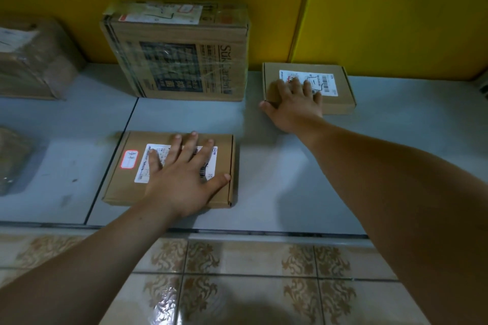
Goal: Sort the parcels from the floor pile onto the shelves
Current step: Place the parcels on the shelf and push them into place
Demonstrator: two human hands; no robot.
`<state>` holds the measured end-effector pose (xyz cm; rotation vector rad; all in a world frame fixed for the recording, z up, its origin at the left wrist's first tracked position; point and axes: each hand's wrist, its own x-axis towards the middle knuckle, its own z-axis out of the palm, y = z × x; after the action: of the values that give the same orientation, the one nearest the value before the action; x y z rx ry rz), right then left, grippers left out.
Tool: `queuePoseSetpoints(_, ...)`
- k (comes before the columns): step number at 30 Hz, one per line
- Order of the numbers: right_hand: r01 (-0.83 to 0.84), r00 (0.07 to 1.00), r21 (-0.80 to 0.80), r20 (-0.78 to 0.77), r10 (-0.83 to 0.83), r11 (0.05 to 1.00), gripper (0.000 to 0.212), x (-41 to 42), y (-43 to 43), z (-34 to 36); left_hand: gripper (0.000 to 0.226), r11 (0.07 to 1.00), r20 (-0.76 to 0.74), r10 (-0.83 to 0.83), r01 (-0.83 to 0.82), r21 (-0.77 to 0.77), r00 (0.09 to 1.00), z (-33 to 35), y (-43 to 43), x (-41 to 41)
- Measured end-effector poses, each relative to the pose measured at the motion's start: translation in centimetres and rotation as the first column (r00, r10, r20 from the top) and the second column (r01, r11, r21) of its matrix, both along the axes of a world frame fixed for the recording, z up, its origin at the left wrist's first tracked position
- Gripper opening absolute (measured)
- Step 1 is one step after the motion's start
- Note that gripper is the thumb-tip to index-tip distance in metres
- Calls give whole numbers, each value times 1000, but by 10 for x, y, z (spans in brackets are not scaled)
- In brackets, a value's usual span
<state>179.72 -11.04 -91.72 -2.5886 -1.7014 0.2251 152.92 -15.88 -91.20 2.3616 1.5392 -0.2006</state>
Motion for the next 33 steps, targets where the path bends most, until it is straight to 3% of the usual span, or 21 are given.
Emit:
queuePoseSetpoints(7, -30, 998, 35, -60, 32, 999, 76, -22, -63, 35, 87, 994, -22, -20, 18, -109, 1000, 39, 8, 8)
queuePoseSetpoints(11, -39, 998, -14, -54, 38, 999, 70, -37, -113, 76, 79, 981, 91, 0, 17, -195, 996, 76, -20, 2)
queuePoseSetpoints(16, -6, 997, -161, -73, -6, 987, 67, -69, -176, 152, 72, 966, 112, -42, 69, -251, 993, 150, -70, -25)
queuePoseSetpoints(21, 26, 993, -308, -102, -60, 951, 67, -115, -242, 275, 71, 946, 82, -159, 176, -273, 984, 264, -130, -71)
queuePoseSetpoints(26, 7, 986, -299, -157, -57, 954, 62, -164, -302, 402, 72, 928, 2, -276, 267, -260, 961, 390, -197, -120)
queuePoseSetpoints(33, -67, 980, -268, -197, 14, 961, 63, -236, -361, 554, 64, 963, -66, -257, 250, -101, 964, 558, -289, -191)
